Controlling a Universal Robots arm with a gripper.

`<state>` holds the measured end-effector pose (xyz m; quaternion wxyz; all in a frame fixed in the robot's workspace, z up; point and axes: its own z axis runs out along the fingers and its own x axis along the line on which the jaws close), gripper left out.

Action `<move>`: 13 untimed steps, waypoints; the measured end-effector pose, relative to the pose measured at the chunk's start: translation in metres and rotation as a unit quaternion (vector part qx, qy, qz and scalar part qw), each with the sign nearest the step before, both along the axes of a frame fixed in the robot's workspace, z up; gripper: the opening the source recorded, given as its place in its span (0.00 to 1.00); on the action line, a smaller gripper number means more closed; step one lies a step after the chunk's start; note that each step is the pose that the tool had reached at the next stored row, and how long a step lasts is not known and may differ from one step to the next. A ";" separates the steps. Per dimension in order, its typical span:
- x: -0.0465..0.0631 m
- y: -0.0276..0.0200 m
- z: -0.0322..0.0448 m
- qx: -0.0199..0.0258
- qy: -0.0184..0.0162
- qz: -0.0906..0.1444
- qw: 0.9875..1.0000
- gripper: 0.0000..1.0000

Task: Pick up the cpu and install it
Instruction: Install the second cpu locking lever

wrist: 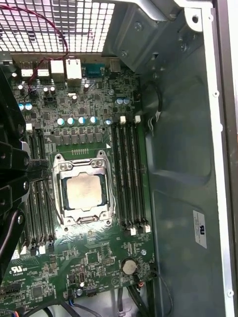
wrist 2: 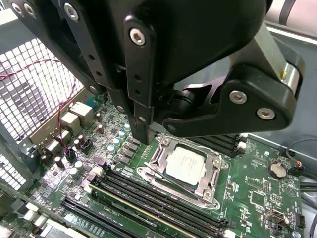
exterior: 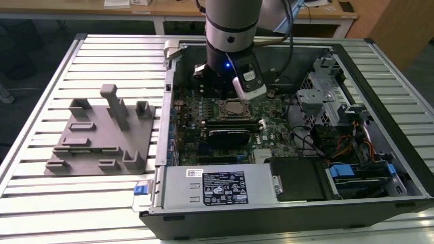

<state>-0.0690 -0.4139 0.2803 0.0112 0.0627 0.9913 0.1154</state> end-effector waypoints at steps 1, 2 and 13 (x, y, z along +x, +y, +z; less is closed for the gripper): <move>0.000 0.0000 -0.0003 0.000 0.000 0.000 1.000 0.11; 0.000 0.0000 -0.0008 0.000 0.000 0.000 1.000 0.11; 0.006 0.0000 -0.0083 0.000 0.000 0.000 1.000 0.11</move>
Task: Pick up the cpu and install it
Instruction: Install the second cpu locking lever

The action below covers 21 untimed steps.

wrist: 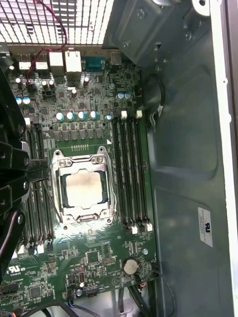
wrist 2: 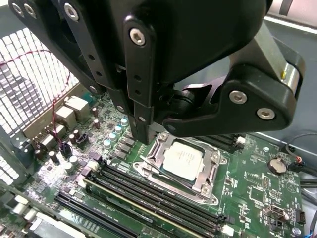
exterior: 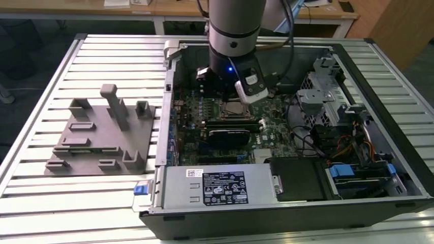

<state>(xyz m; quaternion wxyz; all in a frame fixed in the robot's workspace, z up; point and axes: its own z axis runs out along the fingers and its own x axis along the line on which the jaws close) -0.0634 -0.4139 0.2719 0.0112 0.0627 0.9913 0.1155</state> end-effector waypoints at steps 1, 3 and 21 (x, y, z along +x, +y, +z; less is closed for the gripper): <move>0.001 0.0000 -0.0008 0.000 0.000 0.000 1.000 0.11; 0.002 0.0000 -0.0025 0.000 0.000 0.000 1.000 0.11; 0.005 0.0000 -0.0134 0.000 0.000 0.000 1.000 0.11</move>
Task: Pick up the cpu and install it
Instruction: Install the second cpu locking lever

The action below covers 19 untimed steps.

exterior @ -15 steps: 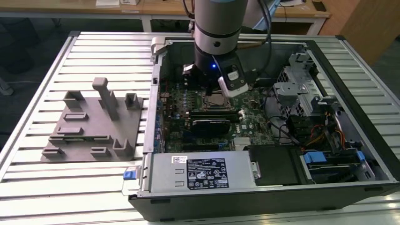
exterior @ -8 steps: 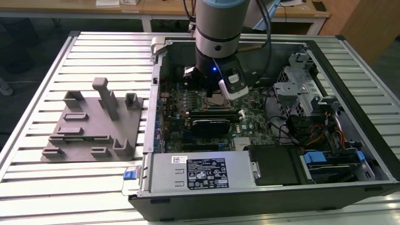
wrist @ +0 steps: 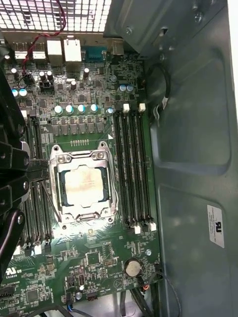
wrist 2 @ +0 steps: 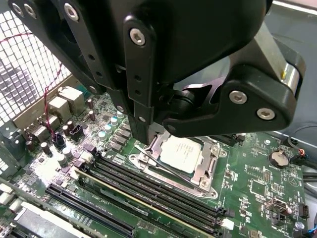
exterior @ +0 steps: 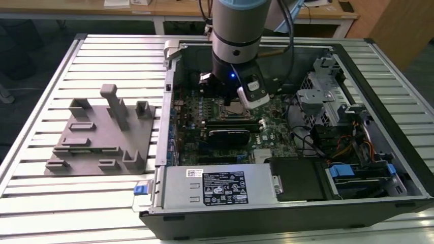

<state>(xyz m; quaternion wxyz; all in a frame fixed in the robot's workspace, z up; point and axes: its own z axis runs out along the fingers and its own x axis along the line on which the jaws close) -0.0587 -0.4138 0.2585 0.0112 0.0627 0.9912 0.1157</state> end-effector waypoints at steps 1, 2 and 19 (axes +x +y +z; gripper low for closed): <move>0.000 0.0000 -0.0008 0.000 0.000 0.000 1.000 0.11; 0.000 0.0000 -0.0017 0.000 0.000 0.000 1.000 0.11; 0.000 0.0000 -0.0177 -0.001 0.000 0.000 1.000 0.11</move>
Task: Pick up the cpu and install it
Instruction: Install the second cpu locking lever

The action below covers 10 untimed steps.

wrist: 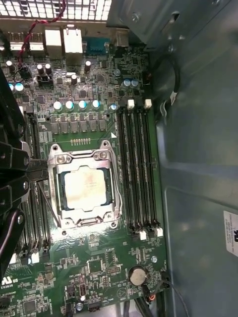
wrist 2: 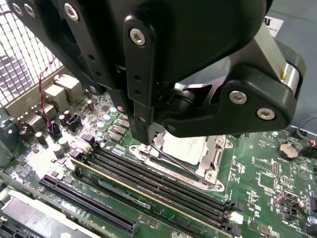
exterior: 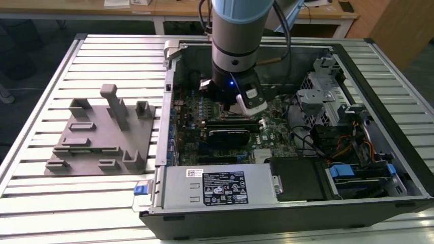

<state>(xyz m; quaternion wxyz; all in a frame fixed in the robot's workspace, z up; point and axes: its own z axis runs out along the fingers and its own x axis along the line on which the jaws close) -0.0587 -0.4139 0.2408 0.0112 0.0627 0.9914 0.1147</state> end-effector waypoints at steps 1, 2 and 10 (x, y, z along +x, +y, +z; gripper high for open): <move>0.000 0.0000 -0.0010 0.000 0.000 0.000 1.000 0.11; 0.000 0.0000 -0.0020 0.000 0.000 0.000 1.000 0.11; 0.000 0.0000 -0.0062 0.000 0.000 0.000 1.000 0.11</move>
